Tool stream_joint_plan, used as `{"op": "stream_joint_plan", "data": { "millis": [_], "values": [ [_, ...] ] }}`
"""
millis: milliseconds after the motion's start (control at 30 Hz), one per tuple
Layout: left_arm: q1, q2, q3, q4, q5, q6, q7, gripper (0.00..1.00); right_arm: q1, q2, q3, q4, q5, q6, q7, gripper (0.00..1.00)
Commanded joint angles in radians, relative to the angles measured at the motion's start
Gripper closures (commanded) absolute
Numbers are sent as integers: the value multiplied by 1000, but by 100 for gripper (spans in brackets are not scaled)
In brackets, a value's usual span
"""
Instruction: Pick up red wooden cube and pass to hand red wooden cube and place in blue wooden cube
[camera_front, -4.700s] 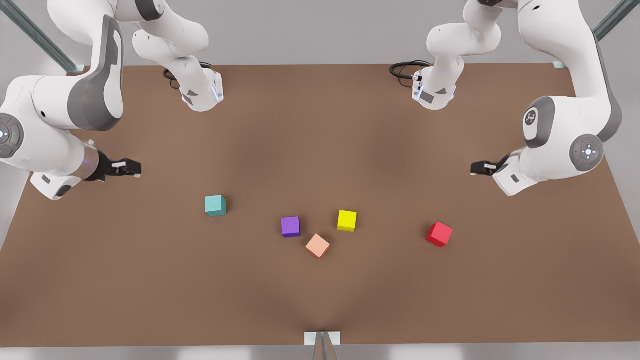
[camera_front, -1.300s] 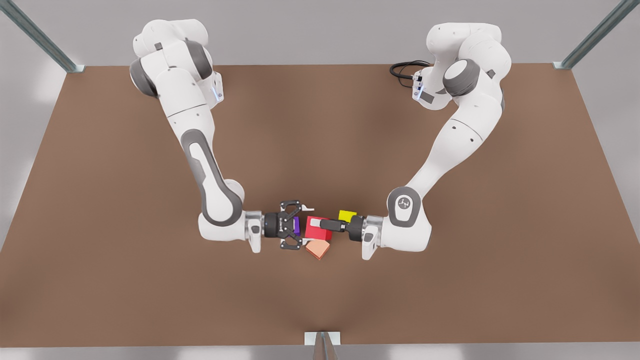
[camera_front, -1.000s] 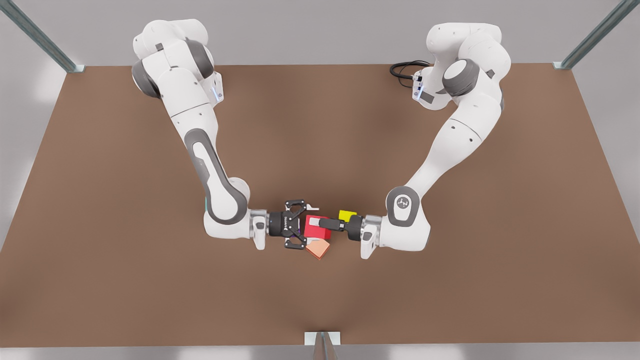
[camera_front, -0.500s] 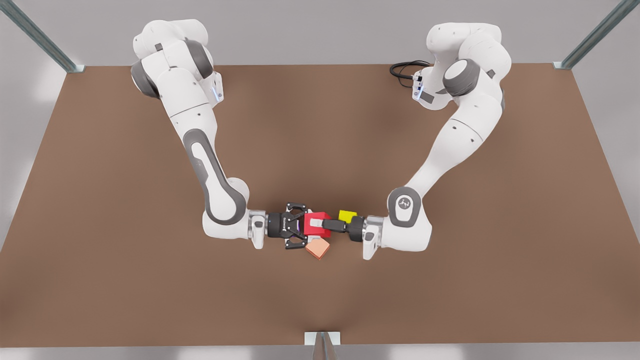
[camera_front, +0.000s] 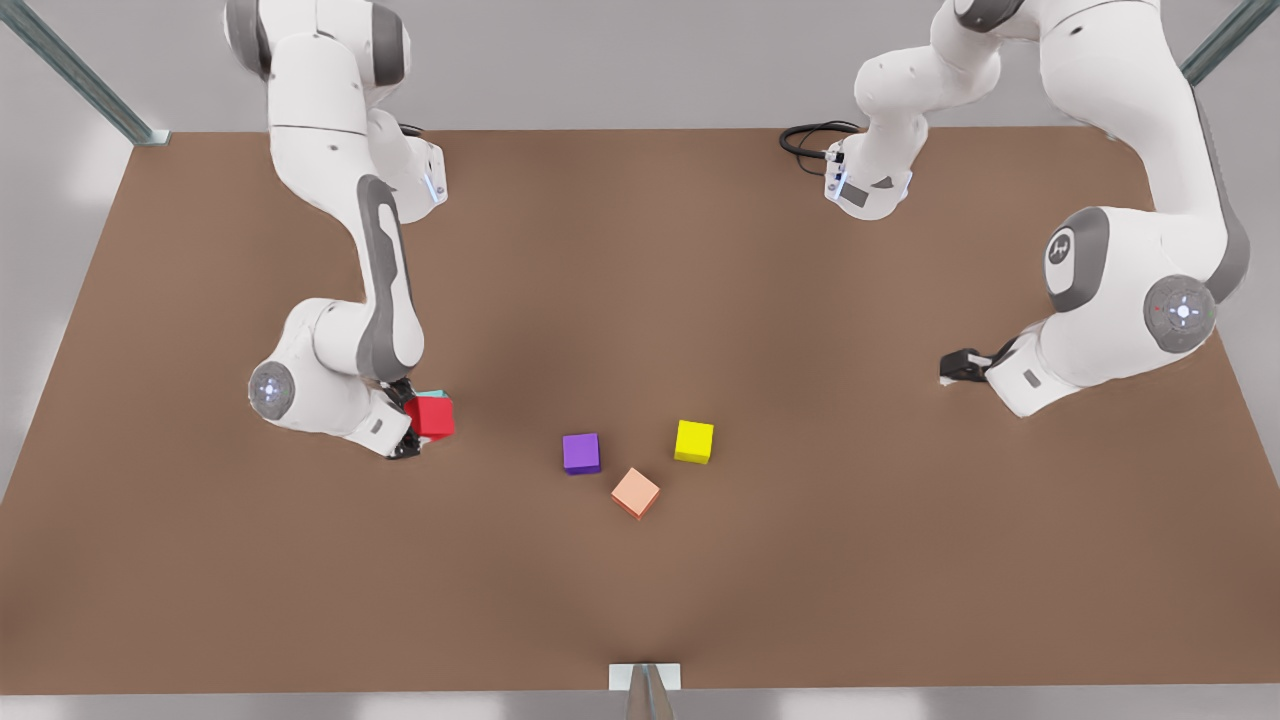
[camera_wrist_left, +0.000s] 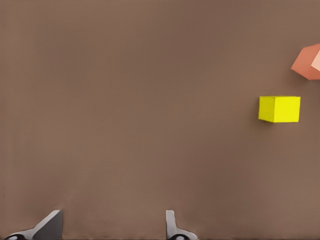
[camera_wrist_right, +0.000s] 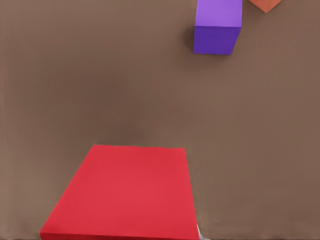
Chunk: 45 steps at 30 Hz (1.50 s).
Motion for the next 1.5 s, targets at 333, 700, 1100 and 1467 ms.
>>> {"op": "stream_joint_plan", "data": {
  "millis": [333,700,1100,1467],
  "values": [
    [-54,7,75,-6,32,-85,-24,0,335,112,-264,-209,-110,303,703,31],
    [-52,15,75,-9,14,-68,-24,0,385,138,-254,-267,21,316,702,31],
    [-49,20,75,-12,15,-69,-25,0,385,142,-257,-243,51,276,680,0],
    [-42,21,75,-7,32,-91,-24,0,422,66,-293,-187,90,127,639,0]
  ]
}}
